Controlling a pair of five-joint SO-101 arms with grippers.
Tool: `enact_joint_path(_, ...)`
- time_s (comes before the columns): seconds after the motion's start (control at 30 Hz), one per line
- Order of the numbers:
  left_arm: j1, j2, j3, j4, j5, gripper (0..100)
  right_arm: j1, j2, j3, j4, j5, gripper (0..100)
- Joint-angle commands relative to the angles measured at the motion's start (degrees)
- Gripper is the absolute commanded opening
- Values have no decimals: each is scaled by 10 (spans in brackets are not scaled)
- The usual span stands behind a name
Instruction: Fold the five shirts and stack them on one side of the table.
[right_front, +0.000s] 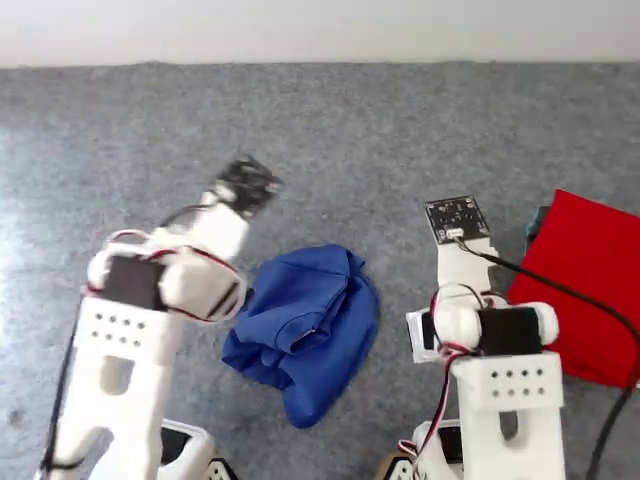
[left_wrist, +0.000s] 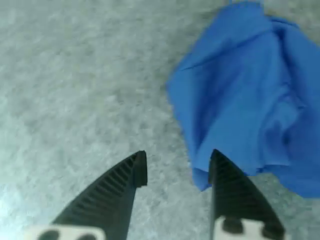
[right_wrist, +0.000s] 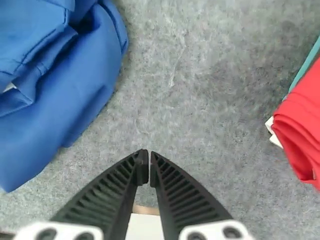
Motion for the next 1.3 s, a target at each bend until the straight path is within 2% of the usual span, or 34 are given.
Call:
enact_joint_path(0.0, 52, 43, -13, -11, 10, 209, 36, -39, -9, 10, -3, 16)
enact_joint_path(0.13, 82, 110, -53, -50, 40, 210, 116, -81, -9, 17, 6, 16)
enact_joint_path(0.3, 134, 215, -132, -62, 57, 210, 197, -125, -5, 18, 86, 16)
enact_joint_path(0.5, 168, 337, -217, -61, 69, 209, 254, -148, -5, 18, 123, 16)
enact_joint_path(0.8, 178, 404, -233, -61, 68, 198, 267, -147, -4, 19, 122, 16)
enact_joint_path(1.03, 166, 467, -235, -59, 64, 68, 265, -148, 18, 15, 122, 16)
enact_joint_path(1.13, 165, 455, -236, -59, 64, 11, 264, -148, 18, 14, 122, 16)
enact_joint_path(1.27, 146, 404, -236, -58, 64, 13, 264, -148, 18, 14, 122, 15)
